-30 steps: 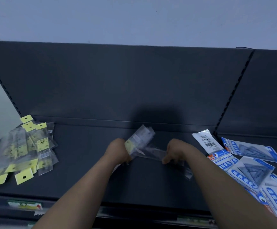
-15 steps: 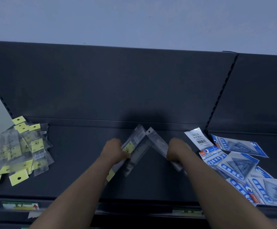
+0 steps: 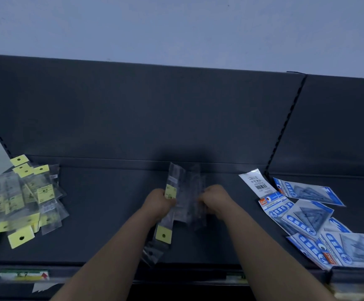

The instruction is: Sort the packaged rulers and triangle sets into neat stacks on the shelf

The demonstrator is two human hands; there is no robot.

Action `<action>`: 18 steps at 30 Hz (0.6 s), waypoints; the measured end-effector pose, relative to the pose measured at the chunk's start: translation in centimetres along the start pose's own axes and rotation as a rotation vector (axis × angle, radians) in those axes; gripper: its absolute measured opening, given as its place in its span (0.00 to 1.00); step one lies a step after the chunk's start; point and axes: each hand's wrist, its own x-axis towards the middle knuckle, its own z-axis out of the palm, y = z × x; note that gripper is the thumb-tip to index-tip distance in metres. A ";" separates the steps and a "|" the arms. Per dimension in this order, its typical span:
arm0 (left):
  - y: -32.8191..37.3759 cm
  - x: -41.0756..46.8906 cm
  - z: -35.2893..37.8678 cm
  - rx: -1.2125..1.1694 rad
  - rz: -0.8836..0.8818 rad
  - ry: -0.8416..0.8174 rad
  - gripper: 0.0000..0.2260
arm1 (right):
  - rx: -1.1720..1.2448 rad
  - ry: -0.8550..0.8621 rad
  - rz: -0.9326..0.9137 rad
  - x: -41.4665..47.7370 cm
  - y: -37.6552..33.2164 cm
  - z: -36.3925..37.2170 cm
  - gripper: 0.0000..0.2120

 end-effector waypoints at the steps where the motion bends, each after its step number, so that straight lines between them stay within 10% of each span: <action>1: 0.0 -0.1 0.1 -0.020 0.001 0.001 0.12 | 0.037 -0.033 0.005 -0.4 -0.2 0.3 0.08; 18: -4.2 -3.0 -11.1 -0.210 0.018 0.328 0.09 | 0.153 -0.265 -0.235 -2.9 -7.7 11.2 0.13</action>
